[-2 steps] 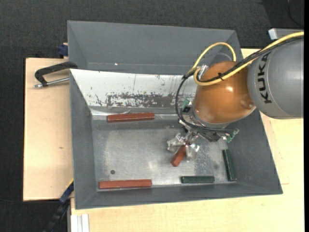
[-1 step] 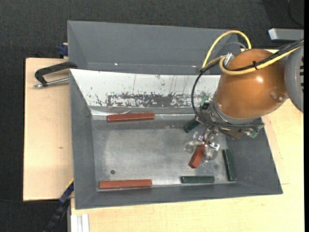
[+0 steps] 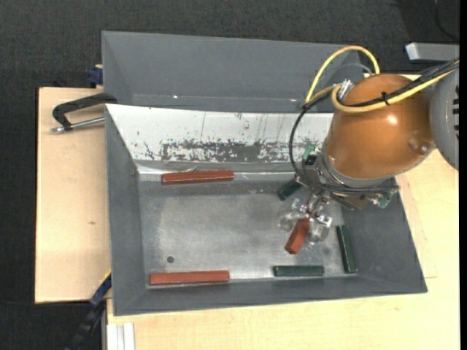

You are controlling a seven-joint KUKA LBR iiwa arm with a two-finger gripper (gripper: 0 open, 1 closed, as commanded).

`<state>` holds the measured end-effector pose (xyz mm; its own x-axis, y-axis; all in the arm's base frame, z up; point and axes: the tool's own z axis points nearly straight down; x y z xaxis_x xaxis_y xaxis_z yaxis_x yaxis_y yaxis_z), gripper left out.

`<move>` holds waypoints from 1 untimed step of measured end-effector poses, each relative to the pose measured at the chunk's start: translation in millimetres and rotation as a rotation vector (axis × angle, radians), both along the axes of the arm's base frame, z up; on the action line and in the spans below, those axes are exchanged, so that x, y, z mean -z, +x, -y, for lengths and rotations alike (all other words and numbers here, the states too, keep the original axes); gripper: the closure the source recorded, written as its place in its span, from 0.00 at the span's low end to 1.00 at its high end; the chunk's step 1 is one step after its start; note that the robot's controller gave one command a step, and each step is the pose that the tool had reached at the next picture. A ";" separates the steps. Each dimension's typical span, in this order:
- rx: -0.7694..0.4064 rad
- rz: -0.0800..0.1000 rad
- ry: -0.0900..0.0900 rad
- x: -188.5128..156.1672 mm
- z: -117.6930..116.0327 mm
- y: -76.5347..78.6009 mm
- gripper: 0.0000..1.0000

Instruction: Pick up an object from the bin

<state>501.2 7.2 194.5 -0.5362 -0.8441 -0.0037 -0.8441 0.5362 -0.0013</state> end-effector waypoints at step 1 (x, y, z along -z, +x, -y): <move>-0.471 0.005 -0.002 -133.9 26.0 17.4 1.00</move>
Offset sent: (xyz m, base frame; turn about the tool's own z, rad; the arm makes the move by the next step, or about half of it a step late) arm 0.0000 0.0000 0.0000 0.0000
